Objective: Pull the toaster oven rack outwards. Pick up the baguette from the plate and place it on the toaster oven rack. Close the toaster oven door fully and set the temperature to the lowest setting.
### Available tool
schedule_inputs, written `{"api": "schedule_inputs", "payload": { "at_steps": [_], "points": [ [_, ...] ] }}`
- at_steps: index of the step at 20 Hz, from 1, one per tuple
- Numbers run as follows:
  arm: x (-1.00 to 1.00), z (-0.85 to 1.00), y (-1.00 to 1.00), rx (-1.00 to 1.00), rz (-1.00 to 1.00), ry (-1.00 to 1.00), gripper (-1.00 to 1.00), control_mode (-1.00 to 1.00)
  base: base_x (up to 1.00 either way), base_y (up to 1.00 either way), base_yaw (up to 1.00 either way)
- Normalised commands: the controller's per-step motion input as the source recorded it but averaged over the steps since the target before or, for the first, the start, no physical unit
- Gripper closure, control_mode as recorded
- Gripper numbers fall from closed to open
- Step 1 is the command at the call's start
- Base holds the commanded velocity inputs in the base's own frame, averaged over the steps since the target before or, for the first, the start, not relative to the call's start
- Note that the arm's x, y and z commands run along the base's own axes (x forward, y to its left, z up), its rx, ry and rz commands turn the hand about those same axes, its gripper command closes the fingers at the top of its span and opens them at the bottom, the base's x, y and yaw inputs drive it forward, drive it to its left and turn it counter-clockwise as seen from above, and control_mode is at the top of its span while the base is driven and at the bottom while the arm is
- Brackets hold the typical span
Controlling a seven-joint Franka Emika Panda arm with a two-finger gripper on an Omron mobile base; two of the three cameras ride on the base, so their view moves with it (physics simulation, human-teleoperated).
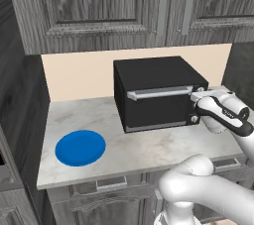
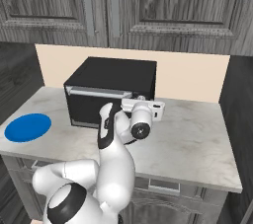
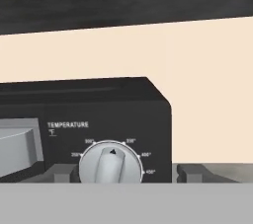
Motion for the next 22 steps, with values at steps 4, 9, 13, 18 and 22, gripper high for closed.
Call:
{"api": "schedule_inputs", "payload": {
  "at_steps": [4, 9, 13, 18, 22],
  "points": [
    [0.00, 0.00, 0.00, 0.00, 0.00, 0.00, 1.00, -1.00, 0.00, 0.00, 0.00],
    [-0.01, 0.00, 0.00, 0.00, 0.00, -0.01, 1.00, -1.00, 0.00, 0.00, 0.00],
    [-0.05, 0.00, 0.08, 0.00, -0.03, -0.02, 1.00, -1.00, 0.00, 0.00, 0.00],
    [-0.01, 0.00, 0.16, 0.00, -0.07, 0.00, 1.00, -1.00, 0.00, 0.00, 0.00],
    [0.00, 0.00, 0.07, 0.00, -0.06, 0.00, 1.00, -1.00, 0.00, 0.00, 0.00]
  ]
}}
